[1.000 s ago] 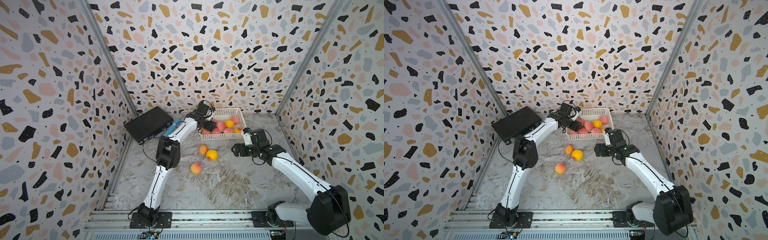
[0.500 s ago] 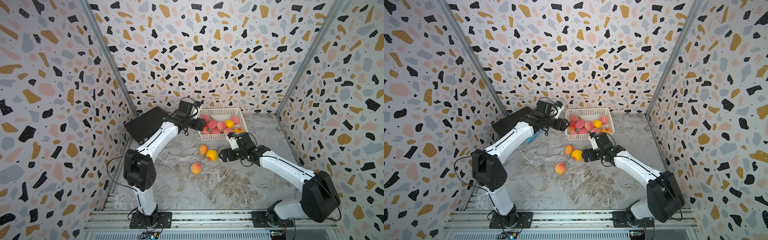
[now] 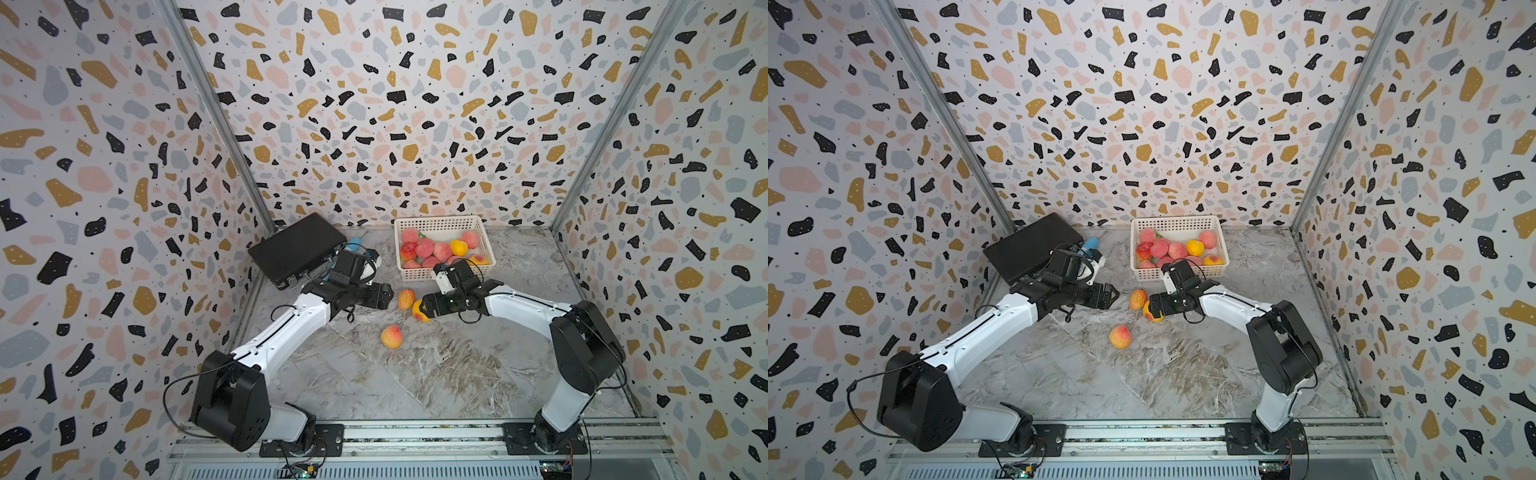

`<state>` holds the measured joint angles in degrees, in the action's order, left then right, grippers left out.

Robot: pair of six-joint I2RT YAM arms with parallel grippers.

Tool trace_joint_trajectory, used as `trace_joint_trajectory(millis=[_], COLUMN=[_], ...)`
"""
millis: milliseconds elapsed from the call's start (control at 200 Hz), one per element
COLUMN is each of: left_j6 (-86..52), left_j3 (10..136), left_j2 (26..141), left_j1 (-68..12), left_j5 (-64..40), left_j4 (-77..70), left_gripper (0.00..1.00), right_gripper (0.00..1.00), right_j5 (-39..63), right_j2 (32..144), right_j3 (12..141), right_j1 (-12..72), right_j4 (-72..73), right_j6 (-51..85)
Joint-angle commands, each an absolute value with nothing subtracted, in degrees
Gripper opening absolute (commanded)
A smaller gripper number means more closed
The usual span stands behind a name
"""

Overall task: Put the peaches into the basket
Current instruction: Place the peach in the basket, then pick up the peach from the center of the board.

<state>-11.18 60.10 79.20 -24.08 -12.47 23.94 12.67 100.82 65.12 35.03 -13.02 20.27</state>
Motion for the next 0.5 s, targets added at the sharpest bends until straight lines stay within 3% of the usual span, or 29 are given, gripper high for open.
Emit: trace_joint_trajectory(millis=[0,155,355,496], left_j6=[-11.91,-11.67,-11.8,-11.88], left_j3=[58.56,58.27,58.8,58.49], left_j2=[77.67,77.59,78.52,78.5], left_j1=[-23.86,-23.74,-23.73,-23.74], left_j5=[-11.45,-11.25,-11.94,-12.13], left_j4=[20.92,20.97,20.49,20.51], left_gripper=[0.84,0.84,0.84,0.84], right_gripper=[0.96,0.9,0.73,0.68], right_j5=[13.29,13.55,12.25,10.51], right_j2=[101.78,104.83,104.76,101.95], right_j3=[67.47,69.87,70.62,71.53], right_j1=[35.65,35.77,35.77,35.77], right_j4=[-12.3,-14.11,-15.36,-18.58], right_j6=[21.65,20.97,20.0,18.07])
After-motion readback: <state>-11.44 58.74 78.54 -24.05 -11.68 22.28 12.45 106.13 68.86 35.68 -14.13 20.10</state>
